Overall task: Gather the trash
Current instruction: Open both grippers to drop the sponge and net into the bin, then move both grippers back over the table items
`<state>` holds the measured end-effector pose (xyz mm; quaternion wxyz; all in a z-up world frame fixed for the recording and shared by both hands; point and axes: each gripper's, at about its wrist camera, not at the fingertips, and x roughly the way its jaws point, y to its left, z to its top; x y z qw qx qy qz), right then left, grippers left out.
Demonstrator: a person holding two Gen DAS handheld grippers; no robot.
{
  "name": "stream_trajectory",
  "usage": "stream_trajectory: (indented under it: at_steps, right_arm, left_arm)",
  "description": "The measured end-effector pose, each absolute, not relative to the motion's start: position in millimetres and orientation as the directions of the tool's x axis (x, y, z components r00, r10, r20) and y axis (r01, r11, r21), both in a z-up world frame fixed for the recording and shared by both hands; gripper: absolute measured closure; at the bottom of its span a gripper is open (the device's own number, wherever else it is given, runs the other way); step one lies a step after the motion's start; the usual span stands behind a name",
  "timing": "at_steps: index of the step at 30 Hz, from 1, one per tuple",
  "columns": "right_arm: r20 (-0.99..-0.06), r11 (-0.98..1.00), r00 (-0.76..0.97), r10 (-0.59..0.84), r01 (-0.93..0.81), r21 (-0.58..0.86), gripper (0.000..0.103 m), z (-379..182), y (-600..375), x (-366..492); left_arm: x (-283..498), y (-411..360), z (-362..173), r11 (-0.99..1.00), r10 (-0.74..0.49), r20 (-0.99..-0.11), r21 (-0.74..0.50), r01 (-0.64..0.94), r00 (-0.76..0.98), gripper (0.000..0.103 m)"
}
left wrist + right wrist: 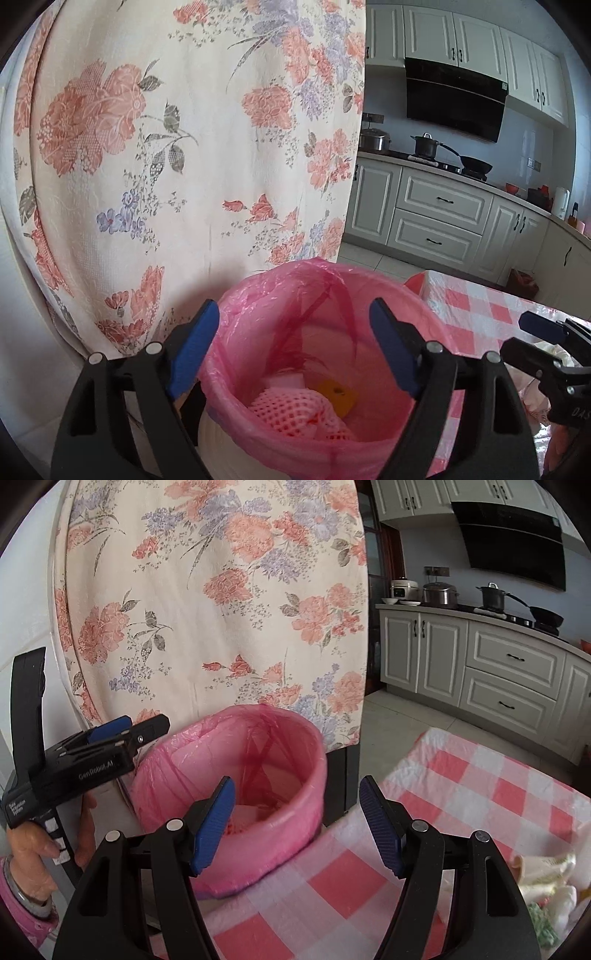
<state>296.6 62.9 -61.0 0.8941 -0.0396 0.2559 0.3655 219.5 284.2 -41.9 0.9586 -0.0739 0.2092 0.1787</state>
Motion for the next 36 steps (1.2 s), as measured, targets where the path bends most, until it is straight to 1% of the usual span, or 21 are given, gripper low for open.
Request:
stream_trajectory:
  at_steps: [6, 9, 11, 13, 17, 22, 30, 36]
  right_arm:
    - [-0.489, 0.759, 0.635, 0.598, -0.644, 0.091, 0.036, -66, 28, 276]
    - [-0.492, 0.778, 0.652, 0.577, -0.621, 0.089, 0.034, -71, 7, 266]
    - [-0.490, 0.798, 0.671, 0.557, -0.596, 0.092, 0.033, -73, -12, 258]
    - [-0.486, 0.814, 0.686, 0.541, -0.572, 0.099, 0.032, -74, -29, 253]
    - [-0.478, 0.852, 0.723, 0.498, -0.510, 0.116, 0.031, -76, -70, 239]
    - [-0.477, 0.894, 0.766, 0.432, -0.433, 0.115, 0.031, -81, -118, 221]
    - [-0.495, 0.943, 0.805, 0.328, -0.308, 0.124, 0.031, -98, -189, 203]
    - [-0.512, 0.968, 0.822, 0.251, -0.218, 0.125, 0.031, -109, -228, 203]
  left_arm:
    - [199, 245, -40, 0.929, 0.315, -0.403, -0.054, -0.366, 0.859, 0.011]
    - [188, 222, -44, 0.937, 0.283, -0.408, -0.073, -0.340, 0.868, 0.007]
    - [181, 200, -50, 0.951, 0.233, -0.421, -0.089, -0.295, 0.877, 0.006]
    - [177, 177, -55, 0.964, 0.196, -0.431, -0.079, -0.253, 0.881, 0.006]
    - [175, 128, -64, 0.984, 0.142, -0.442, -0.034, -0.174, 0.886, 0.006]
    - [175, 81, -73, 0.995, 0.082, -0.452, -0.012, -0.098, 0.888, 0.006]
    - [181, 28, -88, 1.000, 0.005, -0.480, -0.005, -0.009, 0.877, 0.006]
    - [193, -18, -102, 0.997, -0.034, -0.498, 0.049, 0.067, 0.866, 0.006]
